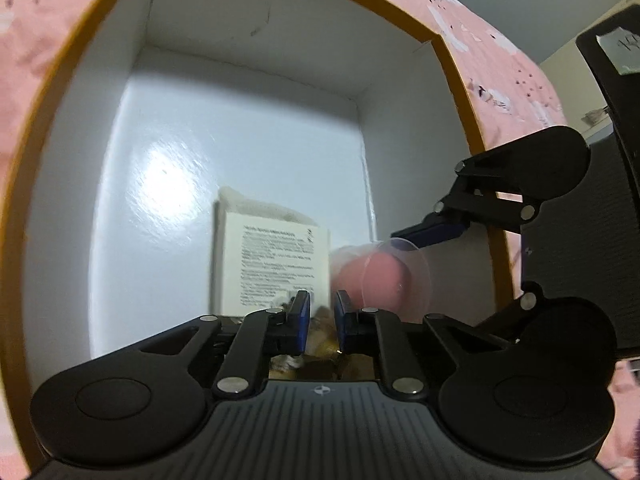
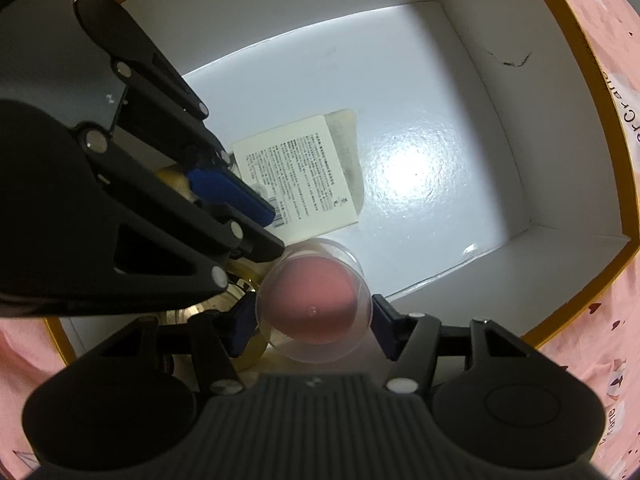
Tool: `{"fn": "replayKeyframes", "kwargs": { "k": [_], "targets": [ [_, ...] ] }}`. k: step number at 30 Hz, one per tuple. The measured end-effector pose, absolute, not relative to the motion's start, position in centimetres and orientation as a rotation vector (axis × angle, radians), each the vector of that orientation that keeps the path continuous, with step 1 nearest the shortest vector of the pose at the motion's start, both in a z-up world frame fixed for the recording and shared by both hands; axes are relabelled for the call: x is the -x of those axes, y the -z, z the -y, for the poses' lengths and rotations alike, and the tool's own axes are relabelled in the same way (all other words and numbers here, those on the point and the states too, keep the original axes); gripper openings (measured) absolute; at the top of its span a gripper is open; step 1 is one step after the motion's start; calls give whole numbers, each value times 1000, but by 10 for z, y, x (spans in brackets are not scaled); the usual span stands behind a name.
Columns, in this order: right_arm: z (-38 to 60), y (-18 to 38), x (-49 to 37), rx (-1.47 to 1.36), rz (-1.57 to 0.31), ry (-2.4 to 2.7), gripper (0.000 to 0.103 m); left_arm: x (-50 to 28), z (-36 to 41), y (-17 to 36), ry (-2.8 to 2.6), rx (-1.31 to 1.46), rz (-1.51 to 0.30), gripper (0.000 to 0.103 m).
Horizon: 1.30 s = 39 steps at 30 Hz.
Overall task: Organize rigid objects
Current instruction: 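Lift both tools out of the box toward the cosmetics on the bed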
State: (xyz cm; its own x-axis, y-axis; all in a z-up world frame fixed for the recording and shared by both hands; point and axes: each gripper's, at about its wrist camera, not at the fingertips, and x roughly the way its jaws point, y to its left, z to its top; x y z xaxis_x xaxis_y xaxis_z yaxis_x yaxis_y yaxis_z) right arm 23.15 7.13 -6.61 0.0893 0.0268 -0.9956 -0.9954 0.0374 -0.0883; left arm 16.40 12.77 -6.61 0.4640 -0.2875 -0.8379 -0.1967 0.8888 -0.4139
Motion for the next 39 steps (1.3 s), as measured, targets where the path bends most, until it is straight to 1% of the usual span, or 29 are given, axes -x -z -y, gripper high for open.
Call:
{"fn": "replayKeyframes", "kwargs": {
  "k": [5, 7, 12, 20, 23, 27, 28, 29, 30, 35, 39],
  "targets": [
    [-56, 58, -218, 1158, -1079, -1125, 61, -155, -118, 56, -8, 401, -1047, 19],
    [-49, 51, -215, 1145, -1042, -1103, 64, -152, -113, 54, -25, 372, -1021, 19],
    [-25, 29, -205, 1050, -963, -1040, 64, -142, -104, 33, -27, 319, -923, 26],
    [25, -20, -186, 754, -838, -960, 65, -135, -85, 5, 51, 281, -805, 28],
    [51, -27, -183, 632, -811, -895, 65, -135, -74, -3, 118, 268, -768, 28],
    [91, -20, -181, 478, -793, -754, 64, -134, -59, -9, 195, 219, -741, 28],
    [103, -19, -181, 427, -800, -719, 62, -135, -55, -9, 214, 204, -739, 28],
    [117, -23, -179, 378, -809, -687, 58, -136, -51, -10, 235, 190, -738, 28],
    [131, -21, -178, 327, -818, -655, 55, -137, -46, -10, 259, 175, -737, 28],
    [176, 1, -173, 192, -839, -516, 55, -146, -16, -9, 371, 83, -751, 28],
    [200, 26, -172, 108, -898, -452, 55, -152, 11, -5, 431, -49, -784, 28]
  ]
}}
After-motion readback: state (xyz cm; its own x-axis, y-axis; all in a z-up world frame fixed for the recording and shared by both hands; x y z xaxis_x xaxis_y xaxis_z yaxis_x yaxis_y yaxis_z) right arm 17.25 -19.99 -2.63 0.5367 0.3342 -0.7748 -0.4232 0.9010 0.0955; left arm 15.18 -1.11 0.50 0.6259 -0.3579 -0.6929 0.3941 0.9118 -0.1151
